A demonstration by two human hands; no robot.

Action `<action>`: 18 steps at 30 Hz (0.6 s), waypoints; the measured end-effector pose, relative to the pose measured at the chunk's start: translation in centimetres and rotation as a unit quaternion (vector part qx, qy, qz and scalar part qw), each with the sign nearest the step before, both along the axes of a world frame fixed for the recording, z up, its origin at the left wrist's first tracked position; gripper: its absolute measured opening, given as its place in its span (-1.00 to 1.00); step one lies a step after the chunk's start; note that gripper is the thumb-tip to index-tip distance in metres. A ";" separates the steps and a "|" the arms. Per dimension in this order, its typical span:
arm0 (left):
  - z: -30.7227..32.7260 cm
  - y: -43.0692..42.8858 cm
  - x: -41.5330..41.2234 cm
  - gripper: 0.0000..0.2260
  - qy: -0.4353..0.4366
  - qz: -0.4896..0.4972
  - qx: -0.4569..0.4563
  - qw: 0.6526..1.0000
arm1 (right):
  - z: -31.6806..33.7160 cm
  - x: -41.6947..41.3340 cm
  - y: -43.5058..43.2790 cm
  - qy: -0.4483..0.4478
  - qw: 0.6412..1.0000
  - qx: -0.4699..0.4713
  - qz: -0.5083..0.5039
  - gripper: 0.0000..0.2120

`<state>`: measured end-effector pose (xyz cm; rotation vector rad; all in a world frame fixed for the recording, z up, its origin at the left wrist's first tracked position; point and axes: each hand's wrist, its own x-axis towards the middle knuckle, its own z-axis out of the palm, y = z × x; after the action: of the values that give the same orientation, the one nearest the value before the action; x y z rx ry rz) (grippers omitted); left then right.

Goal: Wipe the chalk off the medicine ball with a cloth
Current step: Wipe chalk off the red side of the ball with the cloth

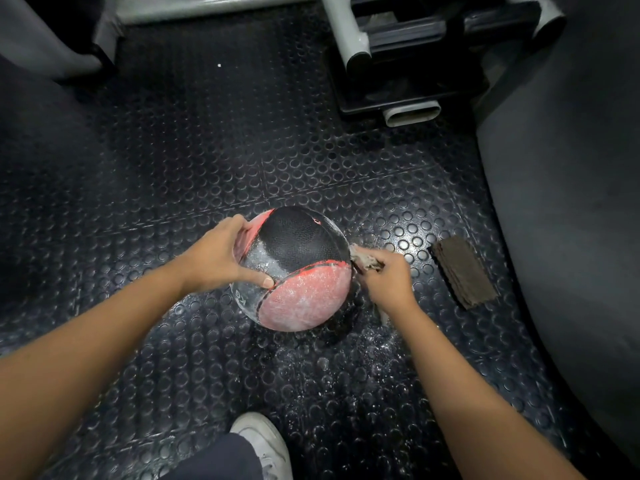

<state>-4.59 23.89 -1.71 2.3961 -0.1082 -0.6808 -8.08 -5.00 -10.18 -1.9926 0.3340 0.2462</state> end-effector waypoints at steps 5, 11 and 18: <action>0.0 0.3 0.1 -0.12 -0.001 -0.003 0.004 1.000 | 3.3 1.2 3.6 -0.104 0.994 -0.021 0.022 -0.48; 0.5 -0.6 0.1 -0.14 -0.009 -0.025 0.013 1.000 | 2.1 -0.1 2.2 -0.090 0.992 -0.086 -0.021 -0.54; 0.8 -0.3 1.0 -0.10 -0.003 -0.035 0.044 0.998 | 4.0 1.1 4.8 -0.141 0.989 -0.037 0.011 -0.50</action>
<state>-3.60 23.57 -0.96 2.4890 -0.1685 -0.7249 -6.97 -0.24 -6.14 -2.0710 0.1425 -0.0364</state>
